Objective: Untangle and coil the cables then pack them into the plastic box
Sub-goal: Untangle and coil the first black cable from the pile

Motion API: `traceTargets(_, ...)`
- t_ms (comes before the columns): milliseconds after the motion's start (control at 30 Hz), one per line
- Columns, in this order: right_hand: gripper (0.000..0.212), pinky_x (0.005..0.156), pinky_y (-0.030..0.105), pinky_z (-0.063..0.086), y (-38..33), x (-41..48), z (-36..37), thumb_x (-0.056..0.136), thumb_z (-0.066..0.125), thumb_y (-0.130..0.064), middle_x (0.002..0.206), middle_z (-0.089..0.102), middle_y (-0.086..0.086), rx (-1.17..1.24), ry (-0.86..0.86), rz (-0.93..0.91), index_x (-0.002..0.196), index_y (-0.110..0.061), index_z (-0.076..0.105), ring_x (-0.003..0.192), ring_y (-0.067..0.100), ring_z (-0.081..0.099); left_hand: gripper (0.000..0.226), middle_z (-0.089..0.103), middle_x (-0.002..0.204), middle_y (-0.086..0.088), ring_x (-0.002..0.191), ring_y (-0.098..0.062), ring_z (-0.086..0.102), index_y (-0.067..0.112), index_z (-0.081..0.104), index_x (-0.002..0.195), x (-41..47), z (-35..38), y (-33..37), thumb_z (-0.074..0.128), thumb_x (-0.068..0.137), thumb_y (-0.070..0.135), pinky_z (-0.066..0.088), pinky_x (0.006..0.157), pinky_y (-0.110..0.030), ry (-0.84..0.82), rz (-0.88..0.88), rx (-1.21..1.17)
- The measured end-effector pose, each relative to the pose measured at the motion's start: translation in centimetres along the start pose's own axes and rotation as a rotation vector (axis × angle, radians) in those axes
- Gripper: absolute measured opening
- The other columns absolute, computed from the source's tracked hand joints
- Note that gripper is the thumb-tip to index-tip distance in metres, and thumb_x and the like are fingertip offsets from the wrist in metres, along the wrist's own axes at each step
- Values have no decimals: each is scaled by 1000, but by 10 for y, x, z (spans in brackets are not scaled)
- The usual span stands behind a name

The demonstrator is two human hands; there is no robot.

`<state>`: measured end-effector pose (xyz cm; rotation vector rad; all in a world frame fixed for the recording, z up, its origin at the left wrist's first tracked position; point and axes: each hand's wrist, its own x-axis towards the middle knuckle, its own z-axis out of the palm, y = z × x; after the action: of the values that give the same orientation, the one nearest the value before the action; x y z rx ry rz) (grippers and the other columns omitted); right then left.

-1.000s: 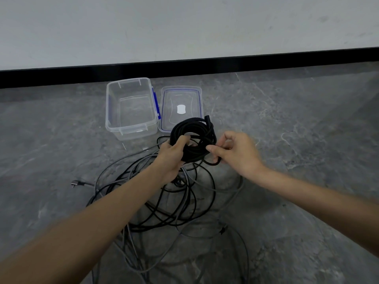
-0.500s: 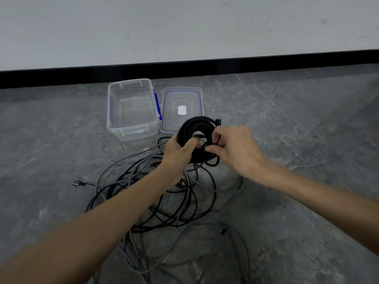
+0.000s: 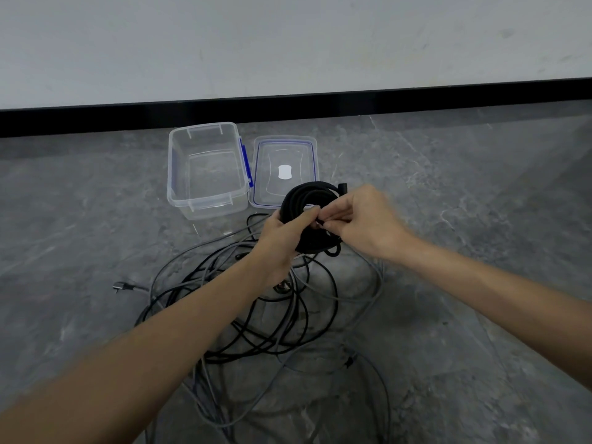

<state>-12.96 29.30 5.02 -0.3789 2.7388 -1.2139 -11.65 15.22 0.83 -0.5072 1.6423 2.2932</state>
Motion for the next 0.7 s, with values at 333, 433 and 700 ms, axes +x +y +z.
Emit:
traceTargets(333, 26, 64, 17, 50, 10, 12, -14, 88, 56, -1, 76, 66, -4, 326, 372, 130, 76, -22, 63, 68, 7, 61, 10, 62, 81, -11, 77, -18, 66, 4, 58, 84, -3, -7, 7, 59, 92, 10, 58, 78, -32, -74, 26, 15)
traceTargets(433, 17, 62, 23, 45, 33, 25, -16, 91, 47, -5, 76, 61, 2, 691, 162, 475, 82, -12, 61, 65, 13, 55, 12, 65, 91, -15, 84, -16, 70, 2, 59, 100, -6, -6, 11, 56, 94, 11, 58, 78, -29, -167, 25, 30)
traceTargets(700, 28, 91, 34, 53, 49, 16, -3, 84, 66, -31, 102, 70, 12, 1258, -491, 507, 100, -9, 73, 94, 22, 68, 27, 72, 92, -9, 93, -18, 69, -3, 65, 113, -15, 6, 15, 53, 95, 14, 52, 93, -34, -320, -32, -56)
